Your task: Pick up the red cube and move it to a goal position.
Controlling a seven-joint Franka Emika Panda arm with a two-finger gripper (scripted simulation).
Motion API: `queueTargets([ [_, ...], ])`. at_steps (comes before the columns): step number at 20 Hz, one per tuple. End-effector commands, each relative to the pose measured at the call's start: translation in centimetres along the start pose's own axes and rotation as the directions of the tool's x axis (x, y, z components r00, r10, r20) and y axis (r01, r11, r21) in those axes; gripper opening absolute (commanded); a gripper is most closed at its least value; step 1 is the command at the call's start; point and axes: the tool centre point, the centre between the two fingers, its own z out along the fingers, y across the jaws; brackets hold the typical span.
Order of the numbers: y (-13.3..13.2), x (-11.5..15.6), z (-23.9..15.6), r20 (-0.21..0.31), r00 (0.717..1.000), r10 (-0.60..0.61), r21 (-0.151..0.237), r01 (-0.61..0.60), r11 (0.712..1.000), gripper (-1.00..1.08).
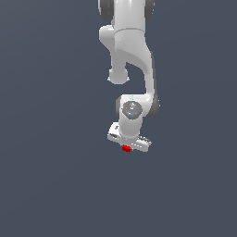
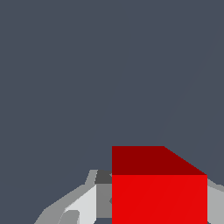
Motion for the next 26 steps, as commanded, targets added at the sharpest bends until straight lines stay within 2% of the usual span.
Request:
queueTargets([
  [1, 0.1, -0.1, -0.8, -0.001, 1.000, 0.000, 0.001, 0.000, 1.000, -1.00],
  [11, 1.4, -1.5, -6.8, -0.001, 1.000, 0.000, 0.001, 0.000, 1.000, -1.00],
  [26, 4.6, -5.1, -22.4, -0.001, 1.000, 0.001, 0.002, -0.001, 1.000, -1.00],
])
